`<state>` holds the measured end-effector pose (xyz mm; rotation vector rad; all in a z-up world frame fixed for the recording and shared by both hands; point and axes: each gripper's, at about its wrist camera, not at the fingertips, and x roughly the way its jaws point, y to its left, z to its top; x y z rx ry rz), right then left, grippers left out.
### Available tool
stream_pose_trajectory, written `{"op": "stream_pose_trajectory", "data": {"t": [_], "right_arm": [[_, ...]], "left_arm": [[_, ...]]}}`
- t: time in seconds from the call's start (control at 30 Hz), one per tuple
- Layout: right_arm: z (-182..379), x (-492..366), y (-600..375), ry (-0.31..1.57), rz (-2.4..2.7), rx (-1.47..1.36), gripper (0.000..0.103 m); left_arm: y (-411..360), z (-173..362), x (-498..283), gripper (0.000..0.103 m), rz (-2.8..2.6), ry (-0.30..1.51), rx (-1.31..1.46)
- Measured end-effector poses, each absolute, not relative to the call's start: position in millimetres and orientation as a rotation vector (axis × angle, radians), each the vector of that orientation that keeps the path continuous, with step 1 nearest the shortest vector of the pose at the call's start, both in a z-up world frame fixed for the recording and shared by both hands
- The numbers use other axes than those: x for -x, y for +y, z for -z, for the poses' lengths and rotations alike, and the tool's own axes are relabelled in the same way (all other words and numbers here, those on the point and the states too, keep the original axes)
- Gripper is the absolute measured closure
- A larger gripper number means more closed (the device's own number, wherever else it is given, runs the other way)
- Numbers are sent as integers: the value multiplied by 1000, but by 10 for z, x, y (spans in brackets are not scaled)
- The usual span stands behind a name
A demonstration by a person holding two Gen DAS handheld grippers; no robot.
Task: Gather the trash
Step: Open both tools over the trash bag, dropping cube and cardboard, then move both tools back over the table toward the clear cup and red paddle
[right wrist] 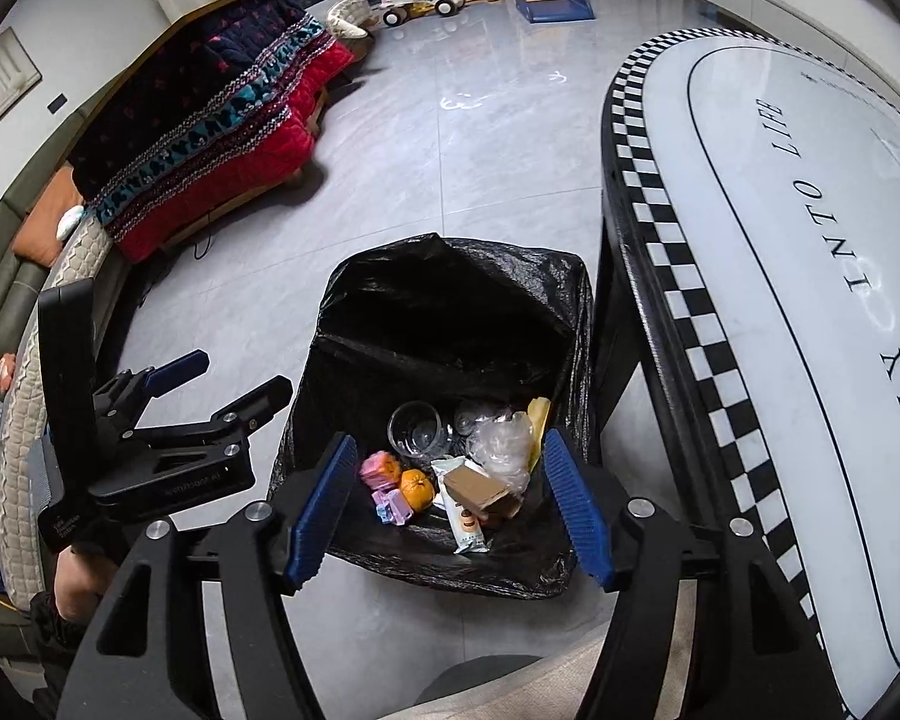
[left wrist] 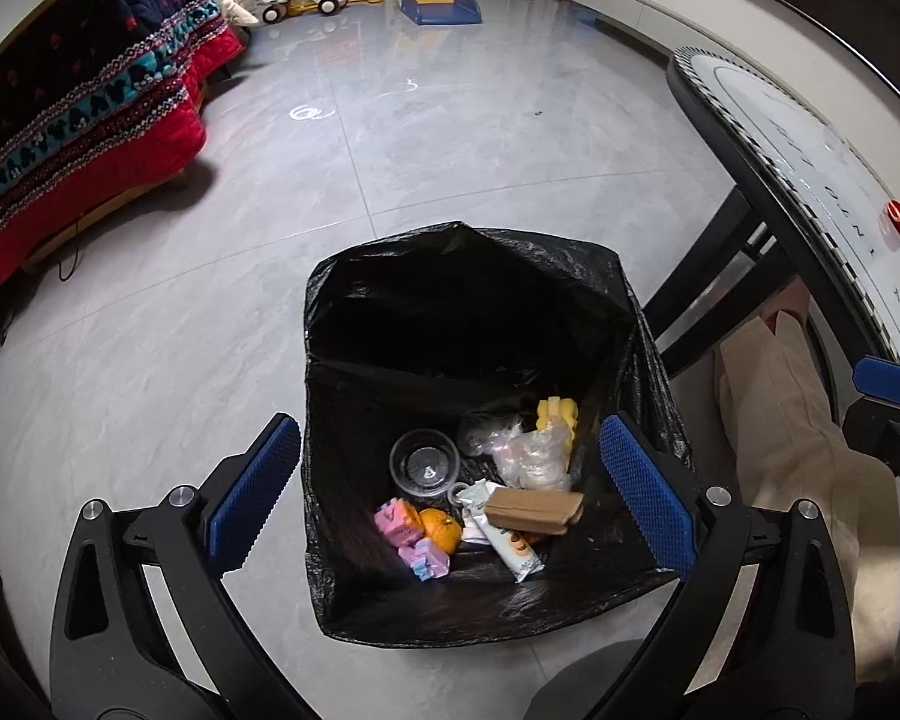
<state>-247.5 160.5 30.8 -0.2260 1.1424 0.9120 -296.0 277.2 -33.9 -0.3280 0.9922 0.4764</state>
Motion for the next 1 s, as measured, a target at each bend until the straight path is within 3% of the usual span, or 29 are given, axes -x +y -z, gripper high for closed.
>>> {"op": "stream_pose_trajectory", "data": {"t": [1.0], "right_arm": [[-616,1636,496,1073,-719,34,34]], "left_arm": [[1851,-346,1865,6,-213,893,199]]}}
